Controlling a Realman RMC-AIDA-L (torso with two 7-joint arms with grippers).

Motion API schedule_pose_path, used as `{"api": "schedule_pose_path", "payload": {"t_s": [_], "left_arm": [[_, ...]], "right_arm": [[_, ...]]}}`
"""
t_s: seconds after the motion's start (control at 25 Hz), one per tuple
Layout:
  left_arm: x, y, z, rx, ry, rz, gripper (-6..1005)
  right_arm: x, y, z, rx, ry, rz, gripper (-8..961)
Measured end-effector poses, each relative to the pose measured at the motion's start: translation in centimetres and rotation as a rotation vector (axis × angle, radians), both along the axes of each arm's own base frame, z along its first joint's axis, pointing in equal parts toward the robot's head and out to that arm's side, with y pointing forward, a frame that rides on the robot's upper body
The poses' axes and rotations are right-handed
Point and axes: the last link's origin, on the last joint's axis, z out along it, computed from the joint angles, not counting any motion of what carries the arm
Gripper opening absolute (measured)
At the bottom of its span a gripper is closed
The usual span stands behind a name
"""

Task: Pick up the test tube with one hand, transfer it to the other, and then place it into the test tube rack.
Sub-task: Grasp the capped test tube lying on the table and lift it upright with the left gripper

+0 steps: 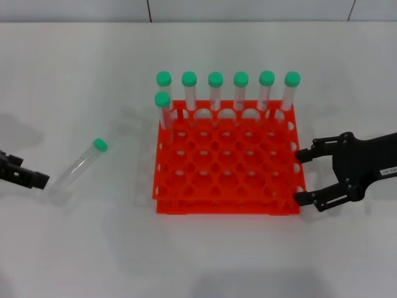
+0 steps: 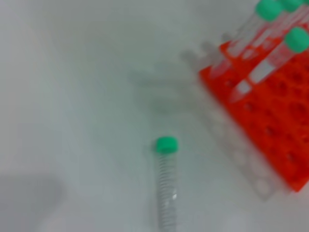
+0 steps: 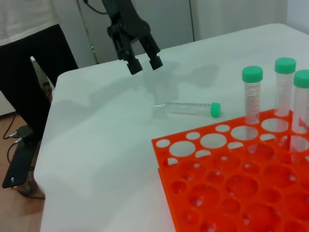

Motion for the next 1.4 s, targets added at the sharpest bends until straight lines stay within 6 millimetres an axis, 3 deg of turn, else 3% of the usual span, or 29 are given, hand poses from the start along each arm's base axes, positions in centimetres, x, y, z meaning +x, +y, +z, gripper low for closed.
{"api": "schedule_pose_path", "payload": {"t_s": [0.4,1.16,1.4], "left_arm": [[-0.5,1.3,-2.1,-0.021,0.157,0.039,820],[0.5,2.9,-5.6,-0.075,0.188,0.027,797],[0.2,3.0,-6.5,-0.072,0.243,0.050,626]], "right_arm": [[-0.4,0.2,-0.3,0.002,0.004,0.008,867],[-0.4,-0.1,-0.6,-0.012,0.008,0.013,865],[-0.3,-0.1,-0.6,-0.014,0.009,0.012,865]]}}
